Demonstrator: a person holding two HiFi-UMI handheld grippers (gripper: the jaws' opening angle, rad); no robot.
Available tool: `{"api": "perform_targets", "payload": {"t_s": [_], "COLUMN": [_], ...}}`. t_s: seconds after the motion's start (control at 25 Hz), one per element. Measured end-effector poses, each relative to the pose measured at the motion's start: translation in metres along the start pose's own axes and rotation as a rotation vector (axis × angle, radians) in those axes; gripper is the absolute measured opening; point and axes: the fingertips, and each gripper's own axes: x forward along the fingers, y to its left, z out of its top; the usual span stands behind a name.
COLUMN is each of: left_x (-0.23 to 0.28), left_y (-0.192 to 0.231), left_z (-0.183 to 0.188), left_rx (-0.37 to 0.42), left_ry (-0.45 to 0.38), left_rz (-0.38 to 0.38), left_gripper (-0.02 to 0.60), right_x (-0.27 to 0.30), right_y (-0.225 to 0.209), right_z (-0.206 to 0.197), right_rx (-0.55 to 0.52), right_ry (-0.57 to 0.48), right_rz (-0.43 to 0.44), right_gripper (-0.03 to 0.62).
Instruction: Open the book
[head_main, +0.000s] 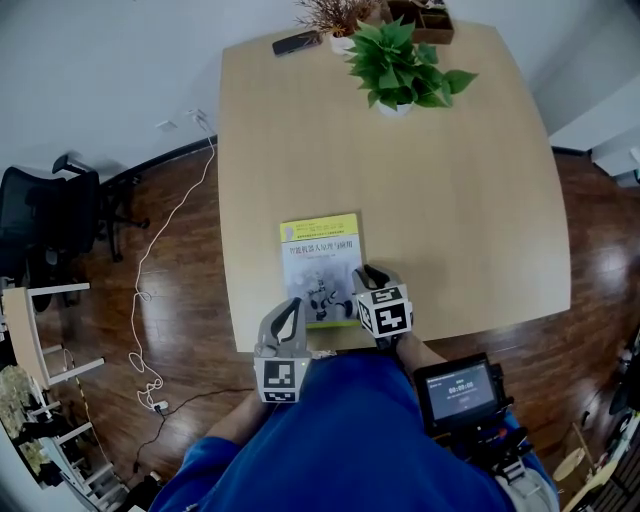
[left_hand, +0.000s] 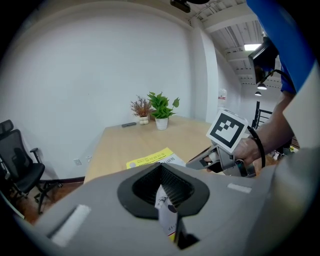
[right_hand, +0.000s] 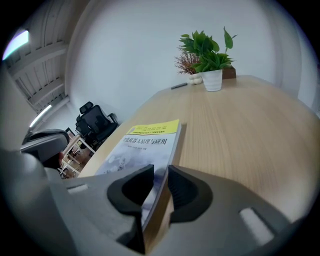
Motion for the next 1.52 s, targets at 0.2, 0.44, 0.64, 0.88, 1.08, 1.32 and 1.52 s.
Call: {"api": "perform_targets", "payload": {"t_s": [0.2, 0.44, 0.64, 0.88, 1.08, 1.32, 1.52], "left_x": [0.001, 0.006, 0.013, 0.017, 0.021, 0.026, 0.027], "left_y": [0.0, -0.001, -0.003, -0.004, -0.007, -0.01, -0.011], "left_z": [0.002, 0.004, 0.007, 0.013, 0.014, 0.013, 0.012], "left_rx": [-0.004, -0.001, 0.002, -0.001, -0.004, -0.003, 0.001], "left_ry": [0.008, 0.011, 0.005, -0.004, -0.005, -0.004, -0.002], "left_rz": [0.012, 0.011, 0.006, 0.008, 0.001, -0.01, -0.007], "left_gripper": [0.008, 0.008, 0.008, 0.008, 0.008, 0.008, 0.008], "right_x": [0.003, 0.004, 0.001, -0.006, -0.013, -0.02, -0.026], "right_y": [0.0, 0.003, 0.004, 0.007, 0.009, 0.013, 0.017], "right_z": [-0.001, -0.003, -0.004, -0.007, -0.012, -0.022, -0.028], "right_rx": [0.013, 0.041, 0.035, 0.041, 0.064, 0.096, 0.103], "right_ry": [0.036, 0.061, 0.067, 0.073, 0.084, 0.096, 0.111], "right_rz": [0.027, 0.069, 0.085, 0.111, 0.148, 0.201, 0.239], "right_gripper": [0.081, 0.081, 0.081, 0.078, 0.072, 0.06, 0.051]}}
